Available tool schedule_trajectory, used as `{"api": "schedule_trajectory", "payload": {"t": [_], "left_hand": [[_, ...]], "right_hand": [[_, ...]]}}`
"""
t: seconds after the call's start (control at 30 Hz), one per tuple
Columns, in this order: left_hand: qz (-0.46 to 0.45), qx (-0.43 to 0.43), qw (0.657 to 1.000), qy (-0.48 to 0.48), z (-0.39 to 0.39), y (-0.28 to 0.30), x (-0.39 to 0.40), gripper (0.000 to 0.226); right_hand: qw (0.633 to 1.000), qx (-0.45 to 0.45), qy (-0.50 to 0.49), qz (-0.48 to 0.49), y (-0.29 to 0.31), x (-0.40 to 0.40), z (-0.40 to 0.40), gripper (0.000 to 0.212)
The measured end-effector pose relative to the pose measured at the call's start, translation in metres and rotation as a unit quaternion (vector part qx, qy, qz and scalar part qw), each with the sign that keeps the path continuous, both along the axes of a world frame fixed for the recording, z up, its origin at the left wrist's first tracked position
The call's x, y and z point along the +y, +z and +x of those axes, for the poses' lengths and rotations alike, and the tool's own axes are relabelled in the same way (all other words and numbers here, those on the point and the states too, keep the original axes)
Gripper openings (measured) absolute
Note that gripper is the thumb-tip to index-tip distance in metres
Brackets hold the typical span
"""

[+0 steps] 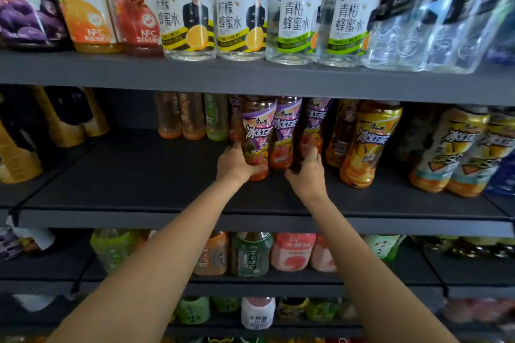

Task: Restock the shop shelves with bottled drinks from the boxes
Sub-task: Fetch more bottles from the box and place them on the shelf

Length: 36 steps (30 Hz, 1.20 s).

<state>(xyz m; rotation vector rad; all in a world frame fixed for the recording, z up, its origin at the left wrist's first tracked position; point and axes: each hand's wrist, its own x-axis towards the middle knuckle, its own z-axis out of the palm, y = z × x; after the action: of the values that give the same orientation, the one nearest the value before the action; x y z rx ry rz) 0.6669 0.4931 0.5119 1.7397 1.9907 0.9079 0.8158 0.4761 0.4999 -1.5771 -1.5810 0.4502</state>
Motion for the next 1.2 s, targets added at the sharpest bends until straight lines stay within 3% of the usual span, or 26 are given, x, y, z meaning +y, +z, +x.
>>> {"api": "schedule_trajectory", "payload": {"t": [0.3,0.43,0.5,0.57,0.67,0.73,0.87,0.97,1.1,1.2], "left_hand": [[0.016,-0.019,0.999,0.032,0.023,-0.005,0.008,0.074],[0.015,-0.126,0.992,-0.026,0.005,-0.012,-0.004,0.081],[0.056,-0.171,0.984,-0.006,-0.013,-0.018,-0.022,0.073],[0.15,-0.183,0.971,0.048,-0.035,-0.025,-0.052,0.051],[0.266,-0.169,0.94,0.13,-0.084,-0.043,-0.11,0.028],[0.281,-0.159,0.926,0.194,-0.127,-0.065,-0.15,0.023],[0.194,-0.176,0.909,0.325,-0.217,-0.132,-0.242,0.02],[0.094,-0.167,0.896,0.401,-0.281,-0.198,-0.329,0.025],[-0.11,-0.21,0.818,0.523,-0.369,-0.28,-0.459,0.034],[-0.187,-0.242,0.787,0.536,-0.422,-0.331,-0.543,0.034]], "right_hand": [[1.0,0.012,0.015,-0.021,-0.006,0.002,0.005,0.05],[0.998,0.043,-0.028,0.021,-0.002,-0.006,-0.007,0.043],[0.993,0.053,-0.066,0.078,0.004,-0.016,-0.022,0.038],[0.987,0.069,-0.062,0.133,0.01,-0.031,-0.048,0.036],[0.972,0.088,0.037,0.213,0.011,-0.061,-0.104,0.032],[0.96,0.082,0.128,0.235,0.003,-0.086,-0.15,0.031],[0.936,-0.016,0.316,0.151,-0.041,-0.146,-0.252,0.032],[0.887,-0.154,0.435,0.016,-0.103,-0.193,-0.317,0.042],[0.825,-0.251,0.476,-0.175,-0.205,-0.255,-0.381,0.046],[0.776,-0.302,0.478,-0.279,-0.281,-0.299,-0.422,0.046]]}}
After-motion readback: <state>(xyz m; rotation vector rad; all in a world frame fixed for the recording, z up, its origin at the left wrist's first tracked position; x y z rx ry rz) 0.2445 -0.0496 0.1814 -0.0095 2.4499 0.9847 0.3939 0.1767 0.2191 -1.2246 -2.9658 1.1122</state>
